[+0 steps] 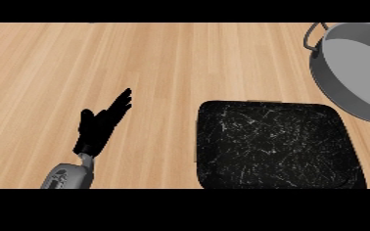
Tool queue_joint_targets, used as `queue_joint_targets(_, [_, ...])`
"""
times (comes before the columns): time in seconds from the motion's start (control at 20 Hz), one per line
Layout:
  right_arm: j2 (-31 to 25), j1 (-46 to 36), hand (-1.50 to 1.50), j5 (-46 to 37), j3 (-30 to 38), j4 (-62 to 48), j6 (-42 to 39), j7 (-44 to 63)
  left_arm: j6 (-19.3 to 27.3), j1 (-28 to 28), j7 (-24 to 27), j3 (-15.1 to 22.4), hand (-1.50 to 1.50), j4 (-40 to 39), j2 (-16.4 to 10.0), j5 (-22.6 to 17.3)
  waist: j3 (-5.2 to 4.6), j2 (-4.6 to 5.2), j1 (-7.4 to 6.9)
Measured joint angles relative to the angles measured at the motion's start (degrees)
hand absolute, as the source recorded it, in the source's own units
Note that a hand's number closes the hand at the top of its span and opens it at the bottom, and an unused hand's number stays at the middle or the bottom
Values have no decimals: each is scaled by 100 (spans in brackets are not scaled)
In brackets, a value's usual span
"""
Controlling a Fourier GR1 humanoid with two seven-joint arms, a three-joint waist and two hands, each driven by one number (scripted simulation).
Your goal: Pick the lemon from the tray and place it in the pot
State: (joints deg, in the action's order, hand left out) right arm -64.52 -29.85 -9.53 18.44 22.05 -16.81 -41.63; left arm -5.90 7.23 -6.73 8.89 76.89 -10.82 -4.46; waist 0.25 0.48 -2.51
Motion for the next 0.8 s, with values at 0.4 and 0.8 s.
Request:
queue_joint_targets(0.4, [456,-1117,150,-968,-812,-92,455,673,-29,74,124,-49,0,-127,54,59,-5,12,-29])
queue_joint_targets(0.8, [946,-1669,150,-2238,-1771,-211,1551,1348,-85,66,45,-14,0,-17,49,97,-7,47,-106])
